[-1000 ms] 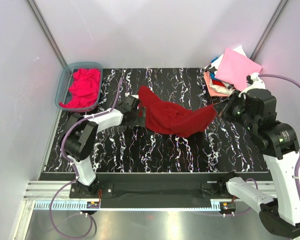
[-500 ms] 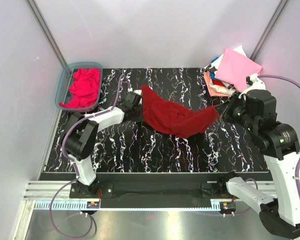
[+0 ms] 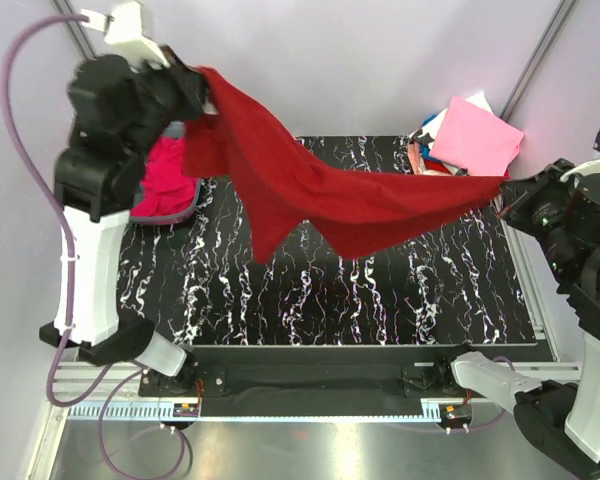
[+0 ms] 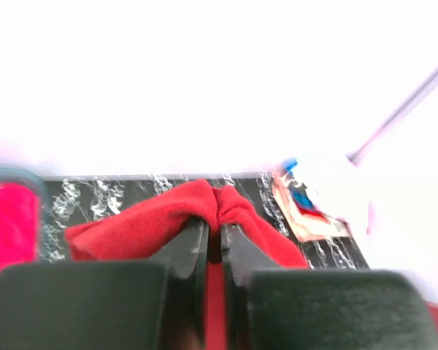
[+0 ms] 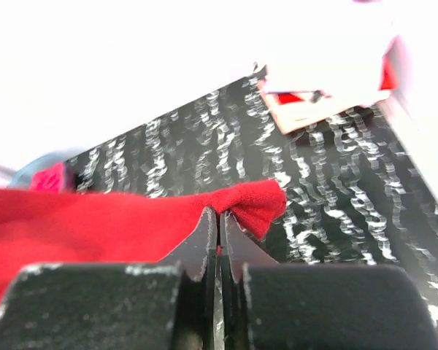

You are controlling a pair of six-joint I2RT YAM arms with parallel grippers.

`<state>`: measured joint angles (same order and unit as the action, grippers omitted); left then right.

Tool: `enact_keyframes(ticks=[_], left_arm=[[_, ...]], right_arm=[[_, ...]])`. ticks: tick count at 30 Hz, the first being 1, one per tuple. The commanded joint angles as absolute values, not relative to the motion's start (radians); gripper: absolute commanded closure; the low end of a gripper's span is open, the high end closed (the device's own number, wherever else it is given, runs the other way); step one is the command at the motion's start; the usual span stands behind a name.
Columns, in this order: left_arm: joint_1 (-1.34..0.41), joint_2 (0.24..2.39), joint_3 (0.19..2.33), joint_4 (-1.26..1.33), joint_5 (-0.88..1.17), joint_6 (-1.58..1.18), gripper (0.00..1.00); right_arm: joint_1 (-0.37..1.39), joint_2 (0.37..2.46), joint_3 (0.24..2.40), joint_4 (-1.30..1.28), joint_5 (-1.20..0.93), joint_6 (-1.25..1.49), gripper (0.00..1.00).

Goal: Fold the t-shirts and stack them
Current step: Flatten the tshirt out

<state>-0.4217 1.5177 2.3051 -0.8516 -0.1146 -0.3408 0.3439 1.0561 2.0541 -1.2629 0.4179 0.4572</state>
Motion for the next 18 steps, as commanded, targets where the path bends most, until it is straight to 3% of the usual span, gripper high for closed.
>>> enact_keyframes(ticks=[1, 2, 3, 5, 11, 18], left_arm=[[-0.312, 1.748, 2.347, -1.137, 0.024, -0.305, 0.80], [-0.264, 1.808, 2.298, -1.147, 0.107, -0.310, 0.58], [-0.247, 1.836, 2.269, -1.158, 0.139, -0.313, 0.18], [-0.244, 1.877, 2.161, -1.184, 0.144, -0.301, 0.02], [-0.307, 1.562, 1.593, -0.902, 0.117, -0.345, 0.01], [-0.439, 1.254, 1.281, -0.888, 0.002, -0.443, 0.01]], right_arm=[[0.342, 1.121, 2.013, -1.315, 0.552, 0.429, 1.00], [0.342, 1.126, 1.938, -1.295, 0.540, 0.431, 1.00], [0.342, 1.140, 1.902, -1.286, 0.522, 0.434, 1.00], [0.341, 1.167, 1.811, -1.284, 0.459, 0.434, 1.00], [0.342, 1.201, 1.608, -1.185, 0.301, 0.433, 1.00], [0.342, 1.195, 1.525, -1.143, 0.242, 0.443, 1.00]])
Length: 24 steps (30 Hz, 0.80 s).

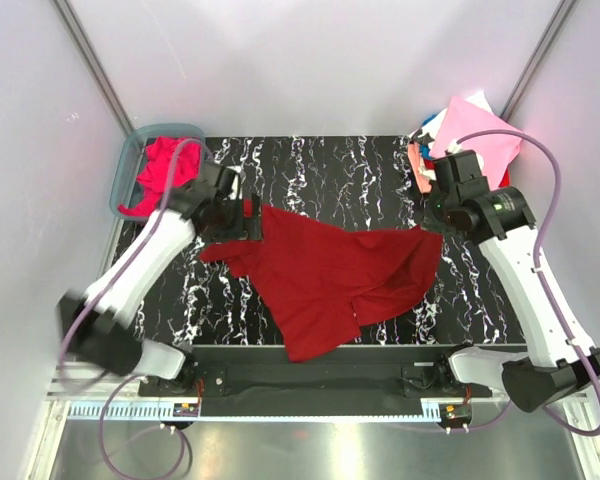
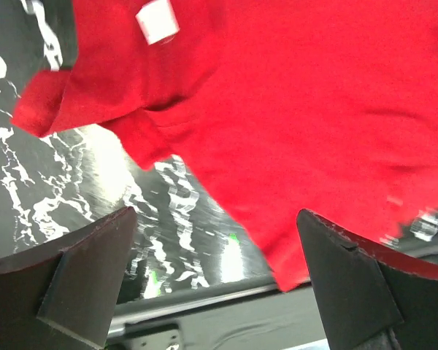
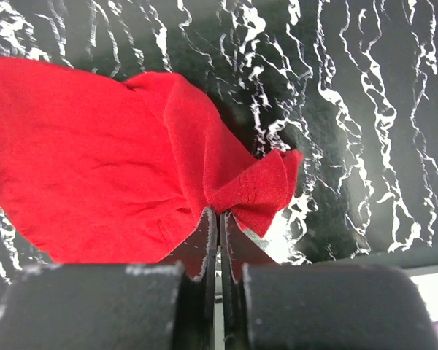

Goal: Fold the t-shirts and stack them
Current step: Flatten the tshirt out

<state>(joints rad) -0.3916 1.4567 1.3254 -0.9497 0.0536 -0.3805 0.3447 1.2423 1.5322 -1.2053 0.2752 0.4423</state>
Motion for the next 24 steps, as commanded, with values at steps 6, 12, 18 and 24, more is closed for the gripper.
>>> enact_keyframes(ticks=[6, 12, 18, 24], left_arm=[[-0.598, 0.945, 0.958, -0.847, -0.008, -0.633, 0.11], [-0.877, 0.807, 0.674, -0.706, -0.029, -0.843, 0.12], [-1.175, 1.017, 0.650, -0.574, -0.163, -0.991, 0.10], [-1.302, 1.313, 0.718, -0.436, -0.173, -1.029, 0.08]], right_arm=[[0.342, 1.169, 1.453, -1.112, 0.204, 0.462, 1.00], [0.344, 1.143, 1.394, -1.083, 0.178, 0.480, 1.00], [0.342, 1.131, 1.348, -1.062, 0.158, 0.497, 1.00], [0.344, 1.105, 1.332, -1.069, 0.169, 0.483, 1.00]])
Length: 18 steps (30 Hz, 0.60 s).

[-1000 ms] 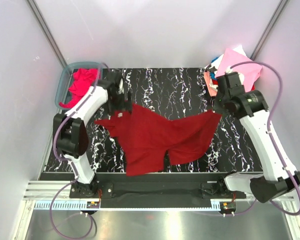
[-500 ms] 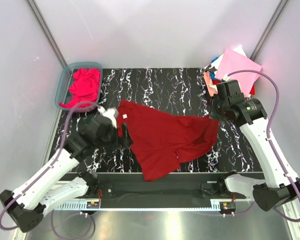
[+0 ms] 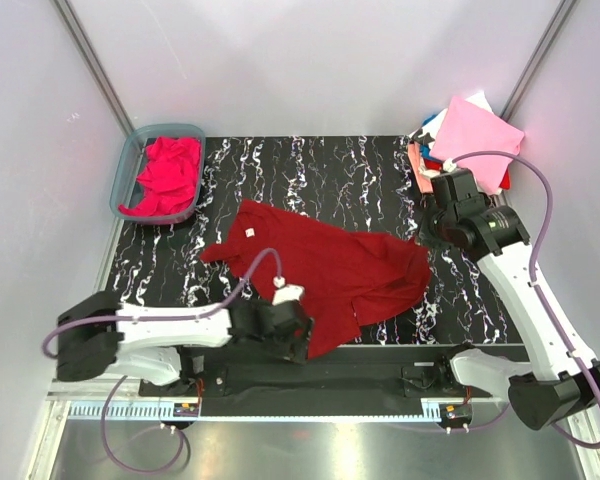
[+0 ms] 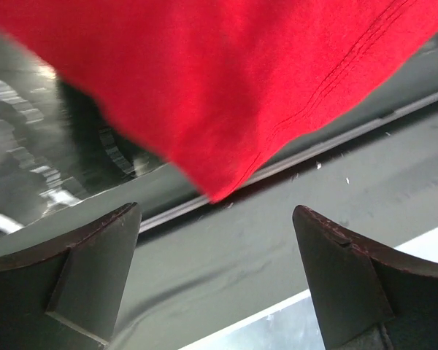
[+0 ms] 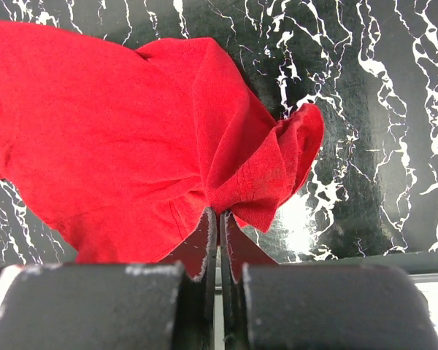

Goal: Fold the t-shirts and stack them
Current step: Flatten the tshirt out

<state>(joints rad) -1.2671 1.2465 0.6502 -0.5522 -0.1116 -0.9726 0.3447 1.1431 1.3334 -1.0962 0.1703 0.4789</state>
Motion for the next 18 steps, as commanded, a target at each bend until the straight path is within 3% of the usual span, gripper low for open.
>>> enact_keyframes(ticks=[1, 11, 15, 16, 18], left_arm=[[-1.314, 1.380, 0.748, -0.469, -0.181, -1.052, 0.08], [-1.339, 1.491, 0.762, -0.452, -0.204, -1.109, 0.15], [-1.347, 1.520, 0.779, -0.459, -0.212, -1.111, 0.32], [-1.347, 1.528, 0.781, -0.454, -0.213, -1.109, 0.42], [-1.348, 1.535, 0.782, -0.446, -0.218, -1.108, 0.51]], right_arm=[[0.344, 1.103, 1.331, -1.075, 0.172, 0.482, 1.00], [0.342, 1.069, 1.301, -1.065, 0.179, 0.469, 1.00], [0.342, 1.075, 1.289, -1.057, 0.175, 0.471, 1.00], [0.344, 1.075, 1.287, -1.054, 0.175, 0.469, 1.00], [0.344, 1.075, 1.284, -1.054, 0.179, 0.468, 1.00]])
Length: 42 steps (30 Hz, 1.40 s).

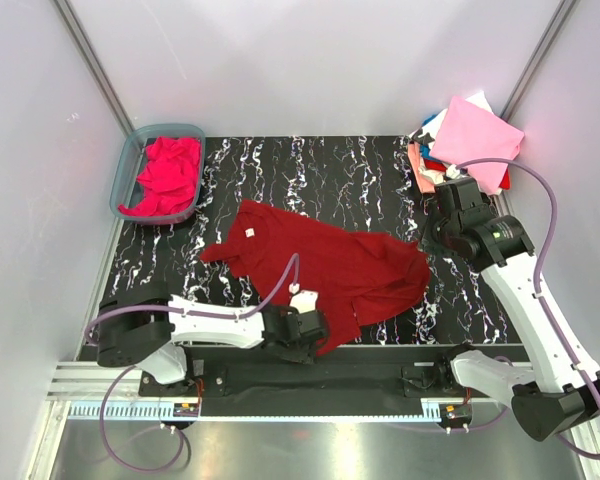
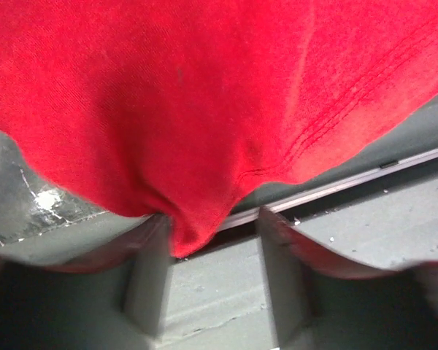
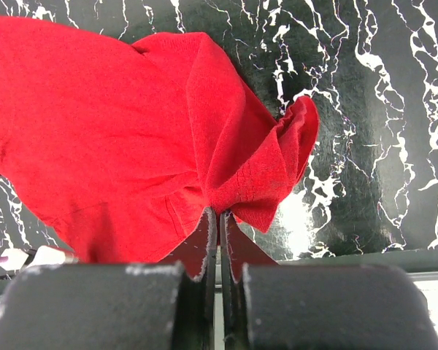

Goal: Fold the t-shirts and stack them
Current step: Flatten the tshirt out

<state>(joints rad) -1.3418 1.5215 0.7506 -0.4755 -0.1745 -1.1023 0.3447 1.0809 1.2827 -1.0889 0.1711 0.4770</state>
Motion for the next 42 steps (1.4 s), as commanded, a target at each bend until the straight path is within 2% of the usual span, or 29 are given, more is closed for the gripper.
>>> enact_keyframes(ticks=[1, 4, 5, 9, 13, 16, 21, 24, 30, 34, 38, 42], left_arm=[[-1.350, 1.537, 0.787, -0.452, -0.222, -1.109, 0.70], [-1.348, 1.493, 0.795, -0.478, -0.250, -1.106, 0.98], [-1.350, 1.471, 0.804, -0.501, -0.276, -1.106, 1.00], [-1.350, 1.306, 0.934, -0.708, -0.376, -1.066, 1.00], [-1.350, 1.128, 1.269, -1.015, -0.507, -0.971, 1.00], [-1.348, 1.062, 1.514, -1.113, -0.577, -0.861, 1.00], [-1.350, 1.013, 1.915, -1.147, -0.600, -0.629, 1.00], [-1.350, 0.965, 2.032, -1.064, -0.536, -0.477, 1.00], [-1.350, 0.873, 2.040, -0.895, -0.370, -0.272, 1.00], [-1.350, 0.842, 2.005, -0.760, -0.174, -0.144, 1.00], [-1.348, 0.879, 2.040, -0.729, -0.181, -0.062, 1.00], [-1.348, 0.971, 2.086, -0.741, -0.277, 0.032, 1.00]], right_arm=[[0.344, 1.075, 1.284, -1.054, 0.179, 0.468, 1.00], [0.342, 1.072, 1.281, -1.060, 0.184, 0.465, 1.00], [0.344, 1.071, 1.287, -1.061, 0.186, 0.462, 1.00], [0.342, 1.071, 1.345, -1.097, 0.207, 0.454, 1.00], [0.342, 1.062, 1.513, -1.161, 0.241, 0.446, 1.00], [0.342, 1.055, 1.627, -1.221, 0.268, 0.443, 1.00], [0.344, 1.019, 1.912, -1.301, 0.322, 0.442, 1.00], [0.342, 0.954, 2.017, -1.272, 0.324, 0.420, 1.00], [0.342, 0.783, 2.014, -1.120, 0.266, 0.332, 1.00], [0.342, 0.660, 1.898, -0.988, 0.233, 0.273, 1.00], [0.342, 0.531, 1.792, -0.838, 0.262, 0.244, 1.00], [0.342, 0.592, 1.784, -0.842, 0.299, 0.200, 1.00]])
